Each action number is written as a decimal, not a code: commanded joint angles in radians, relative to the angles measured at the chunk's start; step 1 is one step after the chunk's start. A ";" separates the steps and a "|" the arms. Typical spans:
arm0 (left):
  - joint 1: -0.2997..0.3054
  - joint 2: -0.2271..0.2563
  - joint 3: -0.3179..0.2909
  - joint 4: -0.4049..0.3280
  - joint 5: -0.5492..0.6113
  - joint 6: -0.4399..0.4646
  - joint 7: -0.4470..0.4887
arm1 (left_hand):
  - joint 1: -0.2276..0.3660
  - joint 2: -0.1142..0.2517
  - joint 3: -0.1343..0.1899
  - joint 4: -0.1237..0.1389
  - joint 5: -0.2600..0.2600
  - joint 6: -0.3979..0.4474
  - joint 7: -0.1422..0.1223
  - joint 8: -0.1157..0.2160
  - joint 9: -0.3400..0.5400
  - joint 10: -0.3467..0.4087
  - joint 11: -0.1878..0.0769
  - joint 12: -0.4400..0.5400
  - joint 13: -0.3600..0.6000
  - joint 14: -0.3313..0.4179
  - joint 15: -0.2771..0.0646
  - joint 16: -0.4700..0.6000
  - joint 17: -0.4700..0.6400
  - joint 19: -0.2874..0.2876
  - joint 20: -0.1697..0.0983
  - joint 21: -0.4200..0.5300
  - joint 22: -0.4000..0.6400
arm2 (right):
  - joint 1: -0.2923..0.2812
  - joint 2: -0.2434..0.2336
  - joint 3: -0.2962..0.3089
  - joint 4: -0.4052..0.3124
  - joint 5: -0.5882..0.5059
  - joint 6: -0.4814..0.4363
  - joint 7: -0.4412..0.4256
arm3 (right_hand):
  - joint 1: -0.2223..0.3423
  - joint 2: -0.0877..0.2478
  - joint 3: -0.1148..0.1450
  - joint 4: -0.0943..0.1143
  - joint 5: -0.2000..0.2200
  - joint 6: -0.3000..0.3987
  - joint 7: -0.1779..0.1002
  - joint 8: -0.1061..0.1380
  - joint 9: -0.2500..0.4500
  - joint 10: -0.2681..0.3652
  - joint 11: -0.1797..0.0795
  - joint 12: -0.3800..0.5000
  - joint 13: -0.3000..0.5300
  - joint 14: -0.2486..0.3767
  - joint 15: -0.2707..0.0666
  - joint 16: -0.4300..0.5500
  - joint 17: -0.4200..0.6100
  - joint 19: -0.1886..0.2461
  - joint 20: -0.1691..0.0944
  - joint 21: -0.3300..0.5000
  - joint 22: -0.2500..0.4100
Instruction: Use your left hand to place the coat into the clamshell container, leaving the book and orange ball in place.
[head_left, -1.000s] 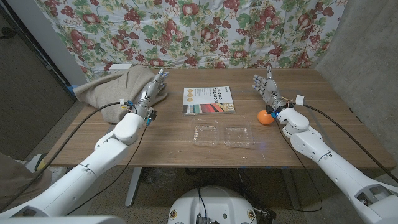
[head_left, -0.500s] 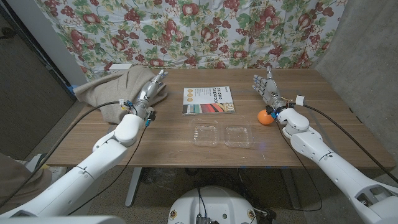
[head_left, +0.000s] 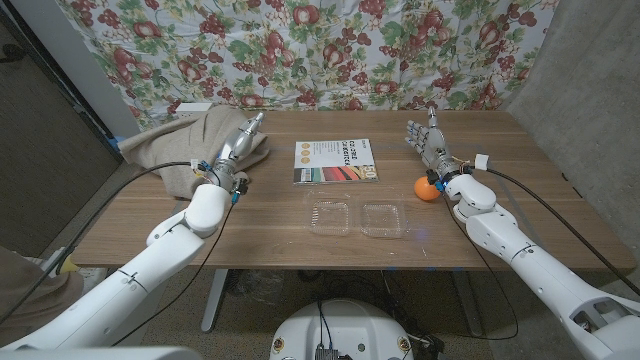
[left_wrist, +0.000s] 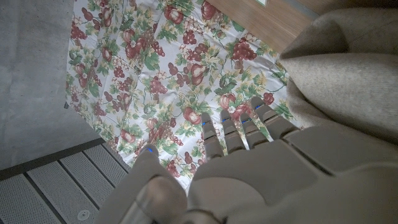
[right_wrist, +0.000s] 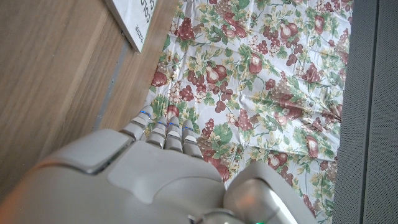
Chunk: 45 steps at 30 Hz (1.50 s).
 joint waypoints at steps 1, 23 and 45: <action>0.012 0.008 -0.004 -0.043 0.084 0.085 0.058 | 0.022 0.001 0.006 -0.015 0.007 0.005 0.002 0.004 0.002 0.008 0.000 0.002 0.005 0.003 -0.028 0.007 0.003 -0.006 -0.003 0.003 0.003 | -0.010 -0.001 0.002 -0.011 -0.007 0.000 -0.018 | 0.012 0.010 0.003 -0.004 0.002 0.002 0.004 0.004 0.003 0.001 -0.002 0.007 0.004 -0.002 -0.003 0.004 0.004 -0.009 0.001 0.005 0.003; 0.039 0.032 -0.041 -0.048 0.090 0.087 0.059 | 0.072 -0.001 0.025 -0.053 0.008 -0.001 0.001 -0.001 0.002 0.009 -0.002 -0.002 0.005 -0.004 -0.025 0.005 0.003 0.000 -0.011 0.004 0.002 | -0.018 0.001 -0.001 -0.031 -0.015 -0.009 -0.039 | 0.012 0.011 0.004 -0.005 0.002 0.002 0.007 0.004 0.003 0.000 0.000 0.007 0.004 -0.001 -0.002 0.005 0.004 -0.010 0.001 0.006 0.003; 0.028 0.001 -0.039 -0.046 0.076 0.070 0.057 | 0.098 -0.004 0.034 -0.075 0.006 0.003 0.002 -0.002 0.002 0.013 -0.004 -0.003 0.005 -0.004 -0.025 0.006 0.003 0.010 -0.018 0.008 0.002 | -0.058 -0.035 0.022 -0.060 -0.005 0.018 -0.018 | 0.013 0.011 0.007 -0.006 0.001 -0.010 0.007 0.002 0.003 -0.012 -0.010 0.004 0.004 -0.014 -0.008 0.002 0.004 -0.018 0.003 0.005 0.003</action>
